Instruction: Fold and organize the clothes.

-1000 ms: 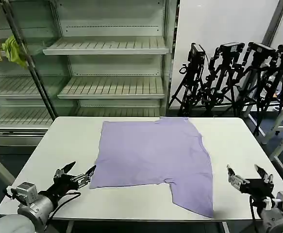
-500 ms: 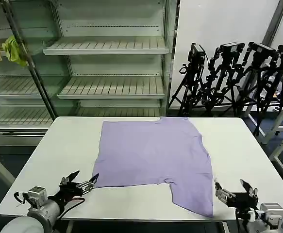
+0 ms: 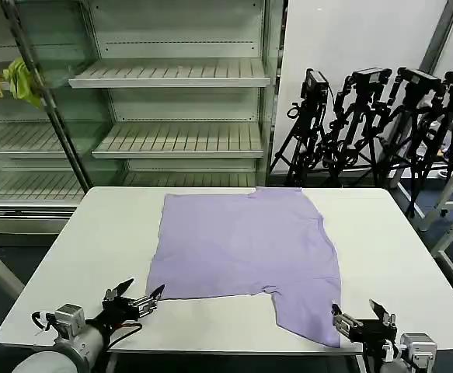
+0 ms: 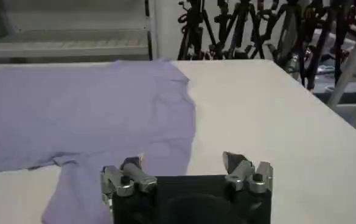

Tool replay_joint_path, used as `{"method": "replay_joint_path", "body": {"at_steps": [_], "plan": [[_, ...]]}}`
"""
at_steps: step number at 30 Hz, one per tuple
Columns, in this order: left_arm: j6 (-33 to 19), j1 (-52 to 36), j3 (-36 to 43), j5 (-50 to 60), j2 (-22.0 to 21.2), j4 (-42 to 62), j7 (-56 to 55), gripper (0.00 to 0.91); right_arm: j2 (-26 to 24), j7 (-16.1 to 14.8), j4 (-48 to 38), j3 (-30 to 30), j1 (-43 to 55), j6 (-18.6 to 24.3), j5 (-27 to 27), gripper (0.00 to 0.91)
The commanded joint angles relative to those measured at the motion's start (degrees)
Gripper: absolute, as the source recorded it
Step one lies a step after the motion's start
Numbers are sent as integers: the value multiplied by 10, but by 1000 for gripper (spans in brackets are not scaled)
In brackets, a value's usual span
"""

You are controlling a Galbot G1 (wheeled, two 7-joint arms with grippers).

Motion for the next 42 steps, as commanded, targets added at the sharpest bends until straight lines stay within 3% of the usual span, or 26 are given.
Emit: {"method": "replay_joint_path", "body": {"at_steps": [1,37,39,41,42], "plan": [[0,-1,2,5,0,1,0,907,4,-2,-3,-10,3,-1,-3,907],[-3,-9,27,30,-12,35,9,887,-6,16,18,-52,-52,-3,-32,907],[-2,-10,29,31,-13,37,10,776,-7,18,20,-54,-55,-3,-33,907],[-2,-10,30,33,-14,38,10,725,-10,17,23,-55,-57,-4,-35,907],[-2,-9,30,33,-14,37,11,635,-10,18,24,-55,-57,-4,-35,907]]}}
